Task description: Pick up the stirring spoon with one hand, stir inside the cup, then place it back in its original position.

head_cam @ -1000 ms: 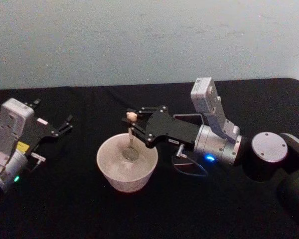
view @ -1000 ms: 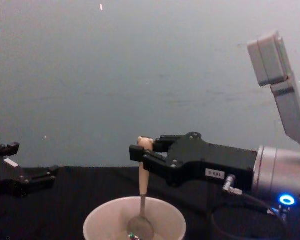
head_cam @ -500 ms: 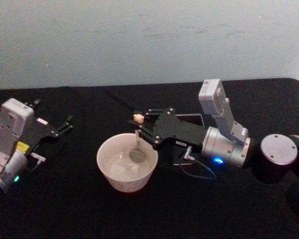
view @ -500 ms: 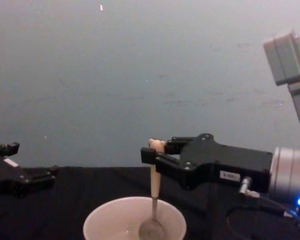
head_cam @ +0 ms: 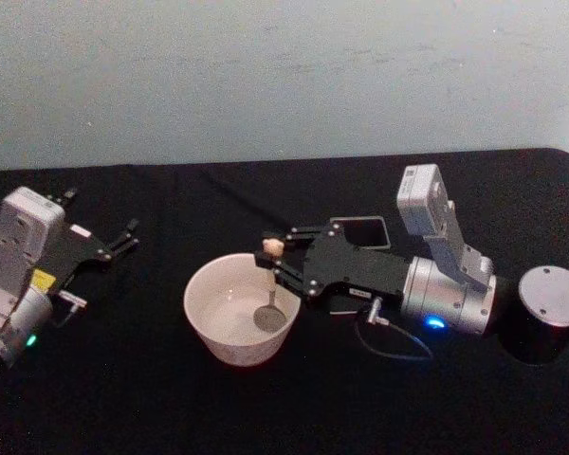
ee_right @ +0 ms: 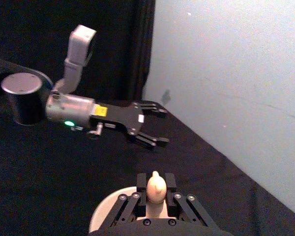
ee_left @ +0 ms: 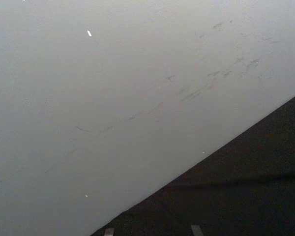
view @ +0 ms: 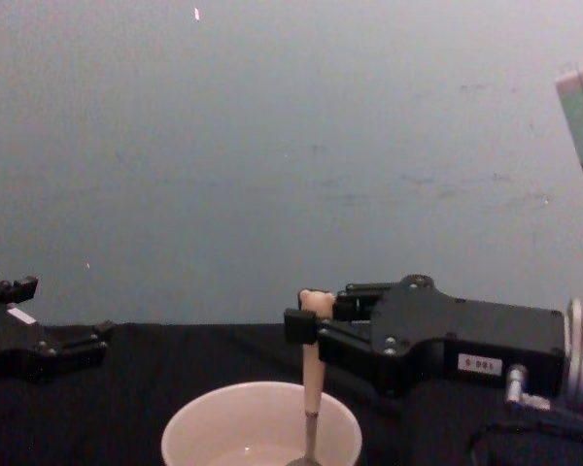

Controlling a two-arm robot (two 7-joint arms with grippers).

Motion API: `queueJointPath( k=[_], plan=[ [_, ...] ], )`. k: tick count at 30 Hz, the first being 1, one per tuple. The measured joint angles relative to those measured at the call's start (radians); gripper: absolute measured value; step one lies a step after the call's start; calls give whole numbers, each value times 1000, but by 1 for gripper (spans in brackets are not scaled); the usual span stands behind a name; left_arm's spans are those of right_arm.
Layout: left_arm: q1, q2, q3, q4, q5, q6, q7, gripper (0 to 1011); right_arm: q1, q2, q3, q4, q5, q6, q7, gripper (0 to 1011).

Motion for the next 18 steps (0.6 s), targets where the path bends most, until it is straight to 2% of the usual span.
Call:
queueJointPath(
  k=[10, 16, 18],
  plan=[
    [0, 0, 0, 0, 0, 0, 0, 1001, 0, 2, -29, -26, 33, 4, 41, 214],
    [0, 0, 0, 0, 0, 0, 0, 1001, 27, -29, -58, 7, 34, -12, 55, 214],
    [0, 0, 0, 0, 0, 0, 0, 1001, 42, -50, -69, 33, 29, -23, 55, 214]
  ],
)
